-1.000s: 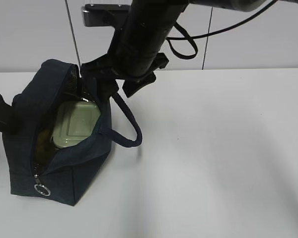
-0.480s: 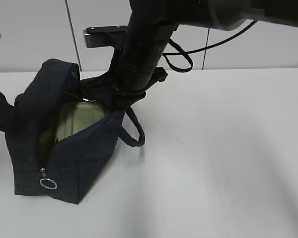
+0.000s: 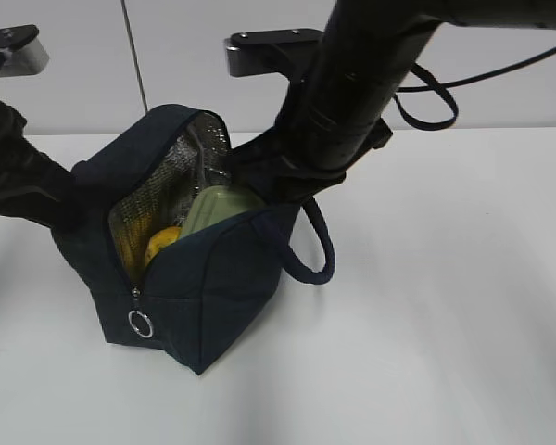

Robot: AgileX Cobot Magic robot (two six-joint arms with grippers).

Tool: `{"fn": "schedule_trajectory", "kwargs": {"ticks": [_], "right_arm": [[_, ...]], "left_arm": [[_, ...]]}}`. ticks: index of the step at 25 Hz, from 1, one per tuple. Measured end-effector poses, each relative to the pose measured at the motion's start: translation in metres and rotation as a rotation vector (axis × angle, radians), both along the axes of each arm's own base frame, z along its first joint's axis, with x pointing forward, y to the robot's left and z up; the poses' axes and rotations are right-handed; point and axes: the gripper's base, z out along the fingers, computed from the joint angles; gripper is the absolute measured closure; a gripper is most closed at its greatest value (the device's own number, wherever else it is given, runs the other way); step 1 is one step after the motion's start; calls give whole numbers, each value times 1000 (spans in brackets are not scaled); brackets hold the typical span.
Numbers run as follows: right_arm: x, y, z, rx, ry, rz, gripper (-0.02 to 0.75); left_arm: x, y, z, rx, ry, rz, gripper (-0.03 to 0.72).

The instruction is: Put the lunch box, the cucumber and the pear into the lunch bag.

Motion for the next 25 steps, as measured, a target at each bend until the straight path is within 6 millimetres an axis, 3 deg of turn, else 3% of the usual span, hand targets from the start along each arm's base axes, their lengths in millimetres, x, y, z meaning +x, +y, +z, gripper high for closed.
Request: {"fn": "schedule_trajectory", "kwargs": {"ticks": [6, 10, 12, 16, 18, 21, 25], "right_arm": [[-28, -32, -1, 21, -26, -50, 734], [-30, -40, -6, 8, -31, -60, 724], [-28, -39, -6, 20, -57, -60, 653], [-25, -38, 1, 43, -127, -41, 336], [-26, -39, 7, 54, -168, -30, 233], [-30, -42, 25, 96, -250, -26, 209], [-49, -53, 50, 174, -402, -24, 239]], "left_arm": [[8, -36, -10, -2, 17, -83, 686], [9, -47, -15, -13, 25, -93, 676], [9, -47, -15, -17, 23, -91, 629], [7, -46, -10, -22, 9, -90, 419], [3, -45, -1, -32, -26, -88, 346], [-7, -40, 23, -64, -141, -73, 318], [-37, -25, 47, -127, -350, -14, 316]]}}
